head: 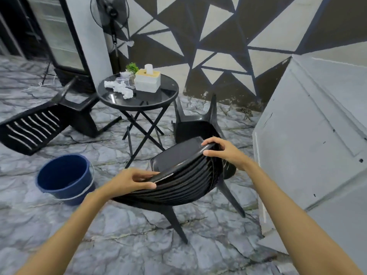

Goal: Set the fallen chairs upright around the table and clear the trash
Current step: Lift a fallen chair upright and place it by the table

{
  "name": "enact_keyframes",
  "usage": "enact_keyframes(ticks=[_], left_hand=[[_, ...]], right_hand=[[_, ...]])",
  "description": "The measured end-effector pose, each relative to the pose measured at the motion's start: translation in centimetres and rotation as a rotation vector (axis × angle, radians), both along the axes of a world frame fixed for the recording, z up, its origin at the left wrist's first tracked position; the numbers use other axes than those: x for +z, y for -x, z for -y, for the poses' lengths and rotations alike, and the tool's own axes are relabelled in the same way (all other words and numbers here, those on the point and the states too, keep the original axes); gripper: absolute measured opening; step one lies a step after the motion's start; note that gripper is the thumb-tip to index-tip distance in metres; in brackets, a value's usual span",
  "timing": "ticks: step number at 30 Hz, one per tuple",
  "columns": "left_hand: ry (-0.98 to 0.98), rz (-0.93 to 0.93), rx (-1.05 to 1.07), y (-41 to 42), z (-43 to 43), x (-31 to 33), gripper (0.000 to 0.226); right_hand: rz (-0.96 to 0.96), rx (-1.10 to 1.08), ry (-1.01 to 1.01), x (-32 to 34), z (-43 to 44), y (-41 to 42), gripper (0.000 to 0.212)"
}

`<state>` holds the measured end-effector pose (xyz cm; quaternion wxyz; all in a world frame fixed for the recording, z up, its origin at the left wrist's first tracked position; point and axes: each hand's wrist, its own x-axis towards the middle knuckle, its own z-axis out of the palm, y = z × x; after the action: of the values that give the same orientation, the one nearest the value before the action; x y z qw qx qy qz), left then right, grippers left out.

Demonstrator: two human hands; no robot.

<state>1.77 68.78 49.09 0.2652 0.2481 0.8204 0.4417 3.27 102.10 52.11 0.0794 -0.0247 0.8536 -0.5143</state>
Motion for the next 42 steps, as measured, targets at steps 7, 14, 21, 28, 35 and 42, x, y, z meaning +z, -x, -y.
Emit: enact_keyframes(ticks=[7, 14, 21, 28, 35, 42], left_hand=[[-0.067, -0.145, 0.403, -2.5, -6.1, -1.3, 0.047], [-0.093, -0.066, 0.702, -2.6, -8.5, -4.8, 0.058], [-0.282, 0.163, 0.706, -1.1, -12.3, -6.0, 0.089], [-0.469, 0.260, 0.822, -0.9, -15.1, -7.6, 0.142], [-0.485, 0.287, 0.872, -0.8, -15.4, -7.4, 0.064], [-0.587, 0.170, 0.875, -1.0, -13.3, -8.1, 0.046]], right_hand=[[0.055, 0.051, -0.056, -0.3, -10.0, 0.3, 0.052], [-0.006, -0.009, 0.007, -2.1, -14.8, 0.6, 0.049], [-0.033, -0.172, 0.024, -3.3, -17.2, 0.8, 0.094], [0.029, -0.388, 0.196, -5.0, -19.2, 0.3, 0.121], [0.132, -0.203, 0.191, -3.3, -20.1, -0.3, 0.130], [0.030, -0.207, 0.289, -3.8, -18.1, 0.3, 0.091]])
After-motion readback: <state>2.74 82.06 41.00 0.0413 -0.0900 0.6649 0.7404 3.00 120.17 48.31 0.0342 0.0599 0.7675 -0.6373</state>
